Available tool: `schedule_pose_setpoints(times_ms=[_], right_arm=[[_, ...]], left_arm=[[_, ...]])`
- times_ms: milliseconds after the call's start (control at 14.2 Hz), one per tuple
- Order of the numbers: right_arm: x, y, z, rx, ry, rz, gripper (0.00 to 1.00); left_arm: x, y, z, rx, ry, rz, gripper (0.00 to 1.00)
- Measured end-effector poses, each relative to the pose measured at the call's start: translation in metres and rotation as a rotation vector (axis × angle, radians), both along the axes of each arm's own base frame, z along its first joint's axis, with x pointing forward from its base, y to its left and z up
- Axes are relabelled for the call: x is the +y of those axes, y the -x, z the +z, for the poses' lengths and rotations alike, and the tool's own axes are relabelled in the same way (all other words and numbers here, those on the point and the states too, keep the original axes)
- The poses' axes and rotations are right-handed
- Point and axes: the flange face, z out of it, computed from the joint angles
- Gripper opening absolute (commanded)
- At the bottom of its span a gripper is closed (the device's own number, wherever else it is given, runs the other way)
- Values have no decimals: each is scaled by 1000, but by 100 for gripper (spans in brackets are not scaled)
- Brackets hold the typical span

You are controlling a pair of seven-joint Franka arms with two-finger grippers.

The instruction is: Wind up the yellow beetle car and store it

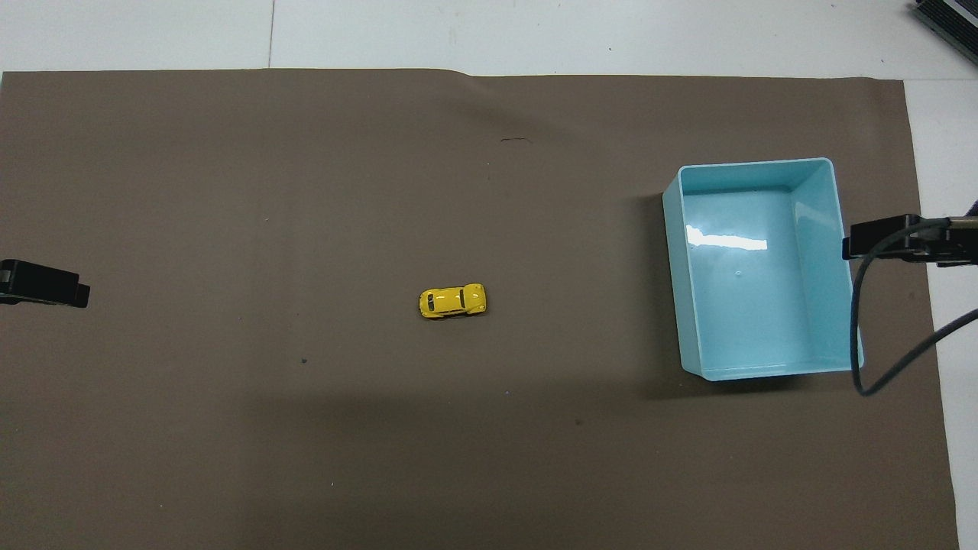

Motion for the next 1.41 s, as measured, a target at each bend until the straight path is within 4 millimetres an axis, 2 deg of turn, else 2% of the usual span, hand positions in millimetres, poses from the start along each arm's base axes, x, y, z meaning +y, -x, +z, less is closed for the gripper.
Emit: schedule_pose_setpoints(times_ms=[633,1054,1406], right_arm=[[0,0,0,0,0,0,100],[0,0,0,0,0,0,100],[1,0,0,0,0,1,100]], left_arm=[[-23,1,-10,20,-11,179,100],[-22,1,-10,28,-24,505,100],[-21,1,-10,36,-20,705,100]])
